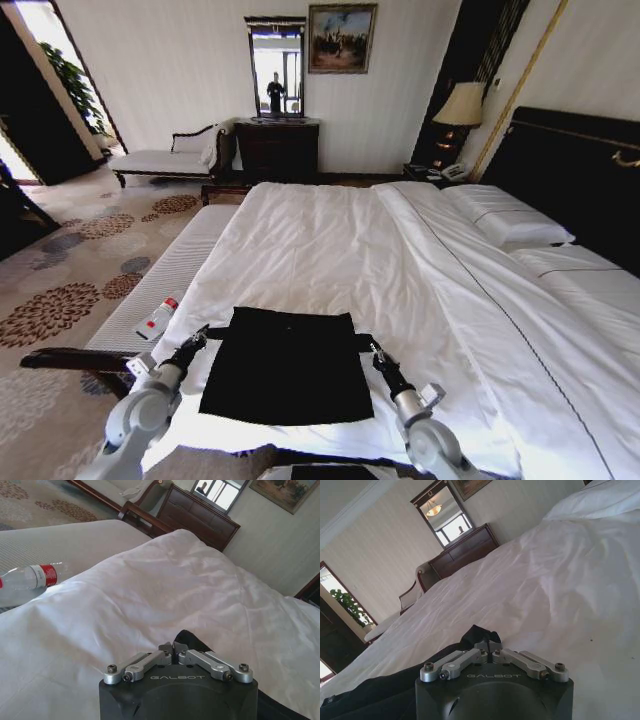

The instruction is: Fold the clothes on the bed.

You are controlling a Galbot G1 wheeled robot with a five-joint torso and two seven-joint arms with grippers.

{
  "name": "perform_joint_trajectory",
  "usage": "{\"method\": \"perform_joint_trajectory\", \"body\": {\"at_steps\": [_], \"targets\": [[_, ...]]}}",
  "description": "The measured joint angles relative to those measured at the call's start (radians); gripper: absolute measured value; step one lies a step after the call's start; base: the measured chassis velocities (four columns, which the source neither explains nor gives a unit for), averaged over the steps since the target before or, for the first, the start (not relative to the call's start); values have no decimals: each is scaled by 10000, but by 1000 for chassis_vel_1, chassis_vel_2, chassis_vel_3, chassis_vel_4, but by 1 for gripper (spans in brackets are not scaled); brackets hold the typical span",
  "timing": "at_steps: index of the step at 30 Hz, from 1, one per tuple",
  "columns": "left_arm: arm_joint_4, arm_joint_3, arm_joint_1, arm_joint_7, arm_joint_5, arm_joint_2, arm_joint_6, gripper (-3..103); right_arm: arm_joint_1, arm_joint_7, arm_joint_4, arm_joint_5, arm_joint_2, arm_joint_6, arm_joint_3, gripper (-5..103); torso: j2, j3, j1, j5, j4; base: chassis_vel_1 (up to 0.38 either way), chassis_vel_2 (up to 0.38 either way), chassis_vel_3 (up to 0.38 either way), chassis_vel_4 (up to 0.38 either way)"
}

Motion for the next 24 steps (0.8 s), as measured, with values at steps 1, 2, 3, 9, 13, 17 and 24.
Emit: {"method": "perform_joint_trajectory", "body": {"at_steps": [1,2,3,9,13,17,24], "targets": [[0,0,0,0,0,0,0,1,0,0,0,0,0,0,0,0,0,0,0,0,0,0,0,0,0],[-24,-63,80,29,0,-65,-1,1,-92,1,0,-26,60,35,10,0,0,0,0,0,0,0,0,0,0],[-57,-145,172,67,0,-128,-8,1,-203,0,15,-64,124,74,33,0,0,0,0,0,-1,0,0,0,0],[-94,-495,481,307,28,-180,-50,1,-700,-158,41,-381,353,296,81,0,-1,0,0,0,-2,0,0,0,0],[40,-376,764,509,495,-210,-192,1,-783,-209,-296,-630,639,521,60,0,-1,0,1,2,-2,0,0,0,0],[150,-117,963,631,1068,-444,-380,1,-708,-245,-607,-753,784,660,27,0,-2,0,1,1,1,0,0,0,0],[300,-194,984,695,1131,-580,-434,1,-864,-421,-704,-943,948,874,86,0,-2,1,1,1,-3,0,0,0,0]]}}
